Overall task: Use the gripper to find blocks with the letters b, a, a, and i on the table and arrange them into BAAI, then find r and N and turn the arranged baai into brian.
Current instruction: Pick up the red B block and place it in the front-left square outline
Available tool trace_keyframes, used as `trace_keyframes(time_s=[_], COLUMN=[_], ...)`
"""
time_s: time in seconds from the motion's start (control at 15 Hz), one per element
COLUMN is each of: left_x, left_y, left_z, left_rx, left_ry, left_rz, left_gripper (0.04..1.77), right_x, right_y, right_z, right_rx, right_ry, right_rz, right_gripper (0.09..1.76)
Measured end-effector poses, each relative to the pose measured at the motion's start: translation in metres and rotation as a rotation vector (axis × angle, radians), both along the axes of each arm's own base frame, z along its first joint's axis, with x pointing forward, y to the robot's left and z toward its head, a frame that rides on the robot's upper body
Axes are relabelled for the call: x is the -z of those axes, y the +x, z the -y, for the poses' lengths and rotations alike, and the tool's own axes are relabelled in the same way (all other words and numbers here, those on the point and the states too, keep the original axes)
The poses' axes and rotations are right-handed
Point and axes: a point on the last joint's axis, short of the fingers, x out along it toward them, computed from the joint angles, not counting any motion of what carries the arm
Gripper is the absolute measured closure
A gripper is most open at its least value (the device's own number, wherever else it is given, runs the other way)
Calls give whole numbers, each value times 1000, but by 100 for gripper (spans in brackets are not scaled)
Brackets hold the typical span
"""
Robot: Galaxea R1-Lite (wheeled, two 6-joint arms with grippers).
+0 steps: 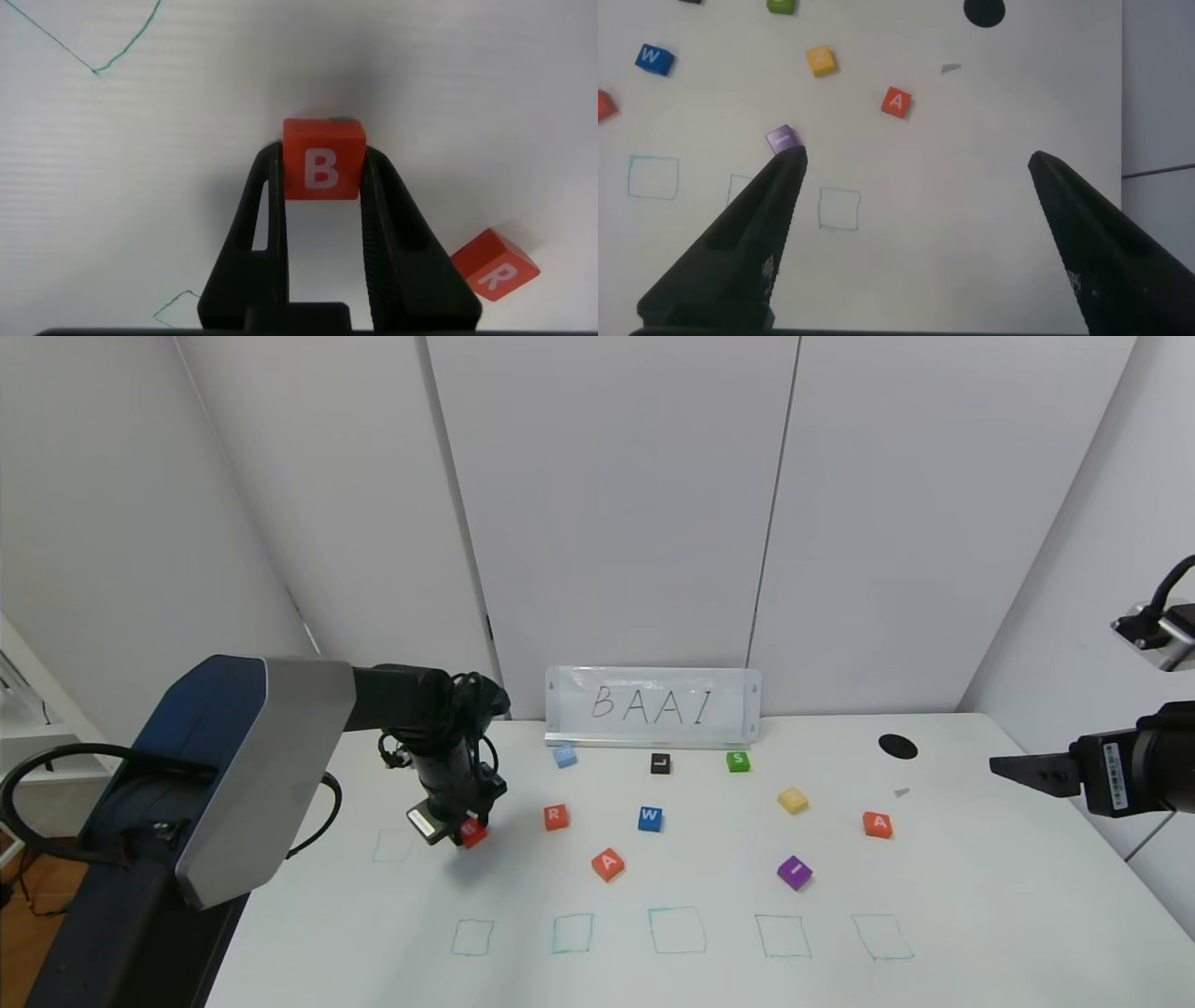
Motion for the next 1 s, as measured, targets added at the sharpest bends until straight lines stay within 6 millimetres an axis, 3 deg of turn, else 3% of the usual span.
trace_keyframes(time_s=[0.53,1.0], left_x=[-25,-43], left_y=[-19,-68], left_z=[-2,7], left_rx=[94,435], left_ry=[16,77], left_rz=[-51,-73], left_gripper=[130,130], right_x=[0,1], right_y=[-1,-3], right_z=[-2,-6], right_rx=[-7,-28], right_ry=[1,0], right_rz=[0,-4], right_gripper=[14,14])
